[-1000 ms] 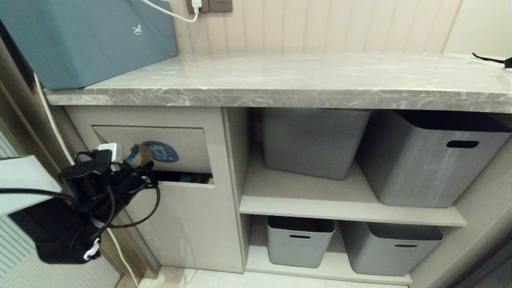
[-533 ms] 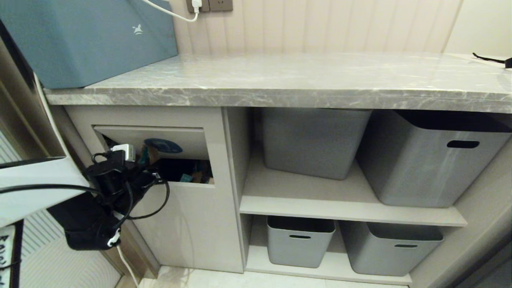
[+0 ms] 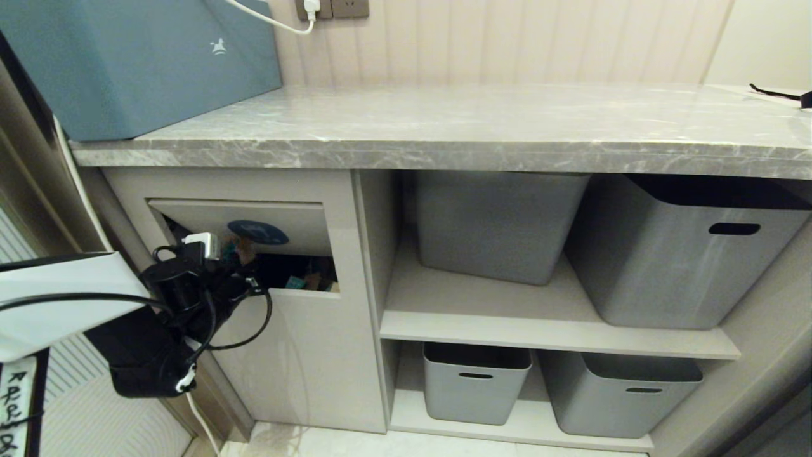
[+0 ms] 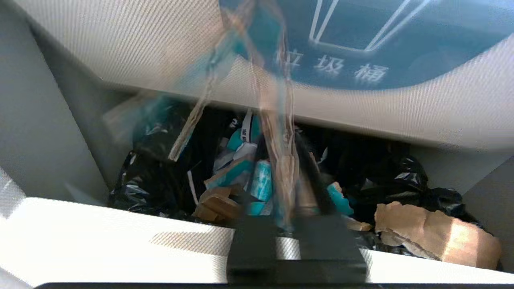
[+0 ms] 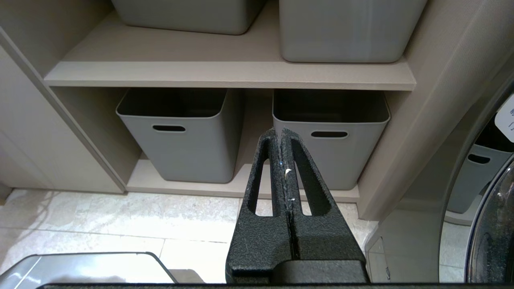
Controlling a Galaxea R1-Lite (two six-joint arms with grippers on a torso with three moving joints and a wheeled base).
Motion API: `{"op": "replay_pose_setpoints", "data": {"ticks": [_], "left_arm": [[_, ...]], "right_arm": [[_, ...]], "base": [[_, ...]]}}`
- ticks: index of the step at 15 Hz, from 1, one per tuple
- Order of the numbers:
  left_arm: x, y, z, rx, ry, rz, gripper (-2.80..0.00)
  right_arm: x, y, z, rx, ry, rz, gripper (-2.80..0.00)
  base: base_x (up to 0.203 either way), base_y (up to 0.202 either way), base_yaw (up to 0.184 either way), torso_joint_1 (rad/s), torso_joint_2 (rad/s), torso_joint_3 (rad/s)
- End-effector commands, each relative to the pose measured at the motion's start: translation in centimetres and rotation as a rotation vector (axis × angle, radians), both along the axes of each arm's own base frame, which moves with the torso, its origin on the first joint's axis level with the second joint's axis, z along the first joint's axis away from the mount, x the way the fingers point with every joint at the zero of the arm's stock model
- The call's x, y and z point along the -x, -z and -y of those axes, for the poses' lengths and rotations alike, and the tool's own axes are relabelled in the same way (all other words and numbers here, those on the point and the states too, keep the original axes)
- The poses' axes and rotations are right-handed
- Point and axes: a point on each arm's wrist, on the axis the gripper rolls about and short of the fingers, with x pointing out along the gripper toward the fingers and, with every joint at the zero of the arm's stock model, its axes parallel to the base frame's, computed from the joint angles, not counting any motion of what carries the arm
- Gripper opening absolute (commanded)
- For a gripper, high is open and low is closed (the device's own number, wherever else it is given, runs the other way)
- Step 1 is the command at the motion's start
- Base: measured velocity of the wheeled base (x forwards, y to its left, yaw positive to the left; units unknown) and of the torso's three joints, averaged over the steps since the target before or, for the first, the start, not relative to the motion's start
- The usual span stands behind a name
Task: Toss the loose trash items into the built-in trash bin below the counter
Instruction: Put the garbage in the trash can
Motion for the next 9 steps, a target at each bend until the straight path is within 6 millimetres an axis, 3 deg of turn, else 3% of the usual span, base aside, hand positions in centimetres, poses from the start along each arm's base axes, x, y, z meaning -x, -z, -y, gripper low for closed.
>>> {"op": "replay_pose_setpoints", "data": {"ticks": [1, 9], "left_arm": [[0.01, -0.45, 0.06, 0.005, 0.000, 0.018, 0.00], [-0.24, -0.88, 0.32, 0.004, 0.008, 0.037, 0.00]], "right_arm": [[-0.01, 0.01, 0.00, 0.000, 0.000, -0.002, -2.80], [-0.01, 0.01, 0.00, 0.000, 0.000, -0.002, -2.80]], "base": [[0.000, 0.000, 0.000, 0.000, 0.00, 0.000], [0.000, 0.000, 0.000, 0.000, 0.00, 0.000]]}}
